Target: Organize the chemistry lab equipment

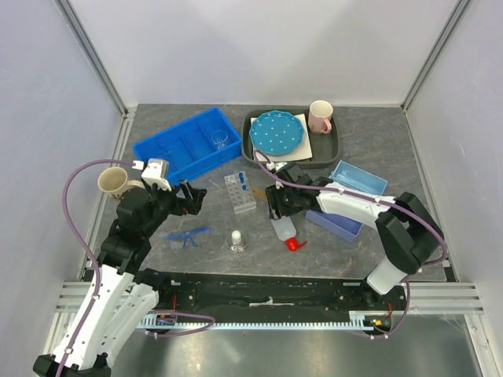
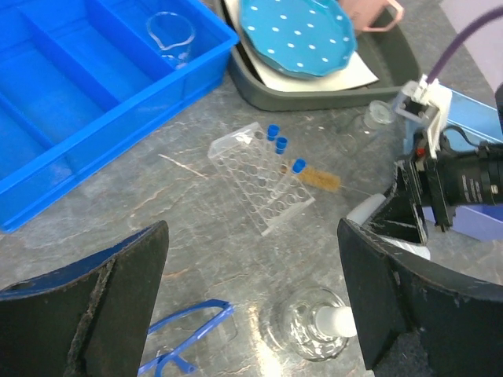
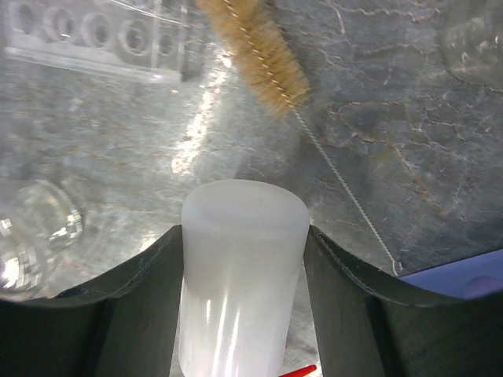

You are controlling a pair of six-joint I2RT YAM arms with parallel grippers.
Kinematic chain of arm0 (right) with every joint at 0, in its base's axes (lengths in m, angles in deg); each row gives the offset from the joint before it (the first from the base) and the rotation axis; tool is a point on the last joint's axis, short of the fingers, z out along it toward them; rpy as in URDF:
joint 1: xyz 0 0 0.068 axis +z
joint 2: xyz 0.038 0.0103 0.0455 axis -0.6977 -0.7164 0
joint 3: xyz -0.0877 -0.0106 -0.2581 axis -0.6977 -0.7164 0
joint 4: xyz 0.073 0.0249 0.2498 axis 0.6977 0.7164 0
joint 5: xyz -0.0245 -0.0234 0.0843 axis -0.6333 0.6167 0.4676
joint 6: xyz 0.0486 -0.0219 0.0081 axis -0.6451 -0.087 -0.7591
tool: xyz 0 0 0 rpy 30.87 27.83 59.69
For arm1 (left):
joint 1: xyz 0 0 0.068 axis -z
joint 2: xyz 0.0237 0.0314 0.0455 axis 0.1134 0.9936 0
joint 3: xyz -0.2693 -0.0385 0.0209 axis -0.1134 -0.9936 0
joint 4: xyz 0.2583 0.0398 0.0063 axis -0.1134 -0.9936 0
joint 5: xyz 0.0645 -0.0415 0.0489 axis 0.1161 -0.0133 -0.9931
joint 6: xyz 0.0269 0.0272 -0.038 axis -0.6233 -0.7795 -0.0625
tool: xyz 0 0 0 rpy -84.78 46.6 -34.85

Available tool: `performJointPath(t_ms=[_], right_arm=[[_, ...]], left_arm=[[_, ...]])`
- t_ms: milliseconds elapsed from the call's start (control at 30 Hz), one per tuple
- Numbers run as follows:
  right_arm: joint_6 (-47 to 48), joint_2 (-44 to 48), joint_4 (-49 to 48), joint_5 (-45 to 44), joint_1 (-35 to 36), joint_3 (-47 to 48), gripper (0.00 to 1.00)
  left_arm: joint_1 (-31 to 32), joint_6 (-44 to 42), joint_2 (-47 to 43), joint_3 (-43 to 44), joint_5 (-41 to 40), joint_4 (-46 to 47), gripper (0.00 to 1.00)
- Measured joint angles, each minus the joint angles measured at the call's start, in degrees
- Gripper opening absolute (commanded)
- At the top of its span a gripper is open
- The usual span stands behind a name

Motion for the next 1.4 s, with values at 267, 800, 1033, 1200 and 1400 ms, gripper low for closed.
performJointPath(t_ms=[267,800,1033,1200,1400], right_arm=[[-1.99,12.00,-2.01,9.35,-5.86,-0.87,0.46],[-13.11,23.85,-9.25,26.21,-18.91,-5.05,0.47],[-15.74,26.18,-11.15,29.31,-20.35,-6.67,0.47],[-16.61,26.88,-12.15,30.67,-20.79,-7.32,0.47],[-17.22,27.78,-13.33,30.84,-21.59,-8.41,0.47]], left_arm=[[0.00,3.21,2.08,-1.90,11.67,5.22,0.95],[20.83,32.59,18.32,-7.30,16.94,29.97,0.95],[31.61,32.76,33.94,1.44,7.91,32.24,0.91],[34.32,32.76,42.53,6.71,4.76,32.35,0.84],[35.04,32.76,48.15,12.28,2.64,31.43,0.79]])
